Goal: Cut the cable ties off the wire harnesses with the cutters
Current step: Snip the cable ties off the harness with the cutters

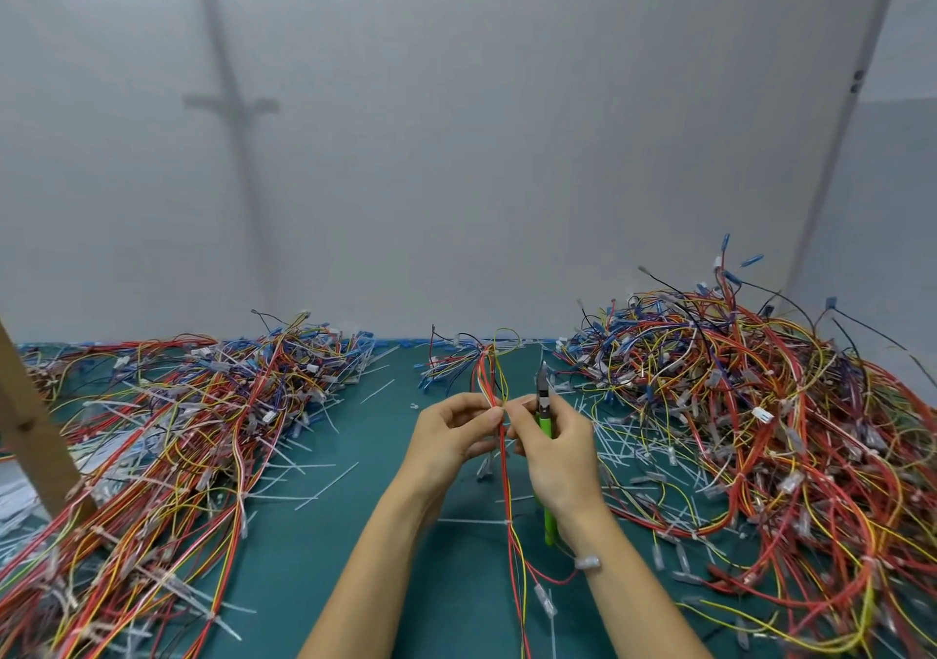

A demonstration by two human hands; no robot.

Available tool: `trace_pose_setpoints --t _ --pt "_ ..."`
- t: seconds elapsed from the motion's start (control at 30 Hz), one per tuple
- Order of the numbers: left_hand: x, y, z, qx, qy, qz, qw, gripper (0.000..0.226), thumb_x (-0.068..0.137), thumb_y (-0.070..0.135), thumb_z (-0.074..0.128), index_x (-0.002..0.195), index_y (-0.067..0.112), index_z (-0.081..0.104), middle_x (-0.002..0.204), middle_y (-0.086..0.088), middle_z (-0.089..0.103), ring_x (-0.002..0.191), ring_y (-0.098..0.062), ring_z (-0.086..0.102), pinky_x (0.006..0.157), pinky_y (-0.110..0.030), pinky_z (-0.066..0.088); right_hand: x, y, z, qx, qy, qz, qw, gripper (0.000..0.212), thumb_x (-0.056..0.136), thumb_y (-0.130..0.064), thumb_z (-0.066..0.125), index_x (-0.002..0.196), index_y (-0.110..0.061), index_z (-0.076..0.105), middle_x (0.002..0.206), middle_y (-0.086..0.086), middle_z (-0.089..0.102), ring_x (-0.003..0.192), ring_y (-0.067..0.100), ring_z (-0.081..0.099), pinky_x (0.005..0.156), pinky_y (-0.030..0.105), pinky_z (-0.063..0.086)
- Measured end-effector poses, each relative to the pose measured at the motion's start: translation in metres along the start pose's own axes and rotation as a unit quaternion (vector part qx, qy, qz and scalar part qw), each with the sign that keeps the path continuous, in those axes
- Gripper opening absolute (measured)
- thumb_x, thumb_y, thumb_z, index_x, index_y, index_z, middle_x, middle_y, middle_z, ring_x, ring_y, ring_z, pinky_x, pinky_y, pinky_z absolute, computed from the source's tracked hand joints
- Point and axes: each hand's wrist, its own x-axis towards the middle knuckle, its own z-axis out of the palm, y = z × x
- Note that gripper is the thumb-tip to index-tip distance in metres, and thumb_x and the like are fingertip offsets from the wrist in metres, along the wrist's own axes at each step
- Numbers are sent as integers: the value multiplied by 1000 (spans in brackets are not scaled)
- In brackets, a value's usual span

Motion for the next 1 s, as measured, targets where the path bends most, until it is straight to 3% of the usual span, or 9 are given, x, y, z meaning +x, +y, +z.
trace_pose_setpoints --t 0.1,0.17,0.27,0.37,0.53,0.67,0.8,1.0 --pt "0 -1 -1 4 7 -5 1000 20 89 7 66 105 -6 65 93 -13 72 86 -22 71 74 -25 57 1 1 0 11 0 10 1000 18 92 -16 65 76 -22 69 63 -5 67 59 6 59 61 30 50" --pt "1 -1 -2 -7 25 -5 1000 16 89 8 66 102 -2 67 92 -12 72 87 -24 71 76 -28 58 1 1 0 29 -2 26 999 18 93 -14 63 76 -20 68 60 -5 65 56 6 57 55 23 47" --pt "2 -1 -6 -40 64 1 997 10 89 8 67 98 6 70 87 -6 73 83 -18 69 76 -28 58 1 0 -1 17 -13 41 999 18 94 -18 62 77 -19 67 60 -4 66 53 7 56 53 20 46" --pt "2 1 -10 -84 74 7 994 10 83 11 70 92 10 73 83 -3 73 78 -13 69 70 -24 57 0 -4 -3 -47 -35 42 997 25 96 -36 58 80 -20 68 68 -3 69 52 7 59 60 33 50" --pt "0 5 -9 -119 69 16 990 12 70 19 73 81 17 80 85 -3 75 78 -11 71 67 -20 56 -6 -12 -5 -251 -100 6 963 57 90 -66 40 74 -16 64 65 4 66 58 16 65 63 35 50" --pt "0 6 -8 -120 64 14 991 15 69 18 74 82 21 81 86 -3 76 80 -13 72 68 -21 56 -11 -10 -1 -259 -121 7 958 54 96 -58 41 69 -17 63 59 1 62 60 20 66 68 41 54" --pt "0 6 -8 -122 61 9 991 19 68 18 76 86 15 80 93 -10 76 84 -18 73 69 -24 57 -10 -10 -1 -221 -119 19 968 52 97 -58 39 68 -20 60 51 -4 57 46 10 63 61 40 54" --pt "0 6 -7 -118 62 -3 991 23 67 17 77 90 12 79 97 -13 75 85 -21 72 69 -26 58 -10 -10 -1 -231 -124 7 965 57 97 -60 37 70 -15 61 55 3 59 46 9 63 60 38 53"
